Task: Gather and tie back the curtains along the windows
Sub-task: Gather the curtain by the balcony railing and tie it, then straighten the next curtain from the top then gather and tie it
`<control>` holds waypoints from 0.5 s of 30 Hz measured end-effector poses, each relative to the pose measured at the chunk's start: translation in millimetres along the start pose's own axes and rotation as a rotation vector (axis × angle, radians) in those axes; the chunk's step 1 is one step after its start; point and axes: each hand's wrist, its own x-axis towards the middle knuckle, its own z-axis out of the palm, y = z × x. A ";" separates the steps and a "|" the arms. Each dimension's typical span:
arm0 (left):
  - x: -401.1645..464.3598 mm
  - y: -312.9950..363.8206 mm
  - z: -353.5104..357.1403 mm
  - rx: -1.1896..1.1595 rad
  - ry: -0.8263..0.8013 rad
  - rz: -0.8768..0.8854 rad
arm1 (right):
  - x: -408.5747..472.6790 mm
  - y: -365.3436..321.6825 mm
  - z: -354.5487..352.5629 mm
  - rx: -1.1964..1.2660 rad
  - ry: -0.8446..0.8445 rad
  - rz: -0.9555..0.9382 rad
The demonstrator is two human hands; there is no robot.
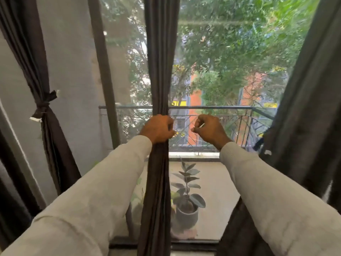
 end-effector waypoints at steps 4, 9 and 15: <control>24.2 82.5 6.7 0.037 -0.050 0.081 | -28.0 43.9 -74.7 -0.095 0.022 0.048; 78.4 198.3 5.4 0.047 -0.068 0.283 | -50.8 101.3 -183.4 -0.294 0.141 0.175; 151.3 312.1 -20.9 0.063 -0.017 0.469 | -48.2 141.9 -302.7 -0.431 0.288 0.280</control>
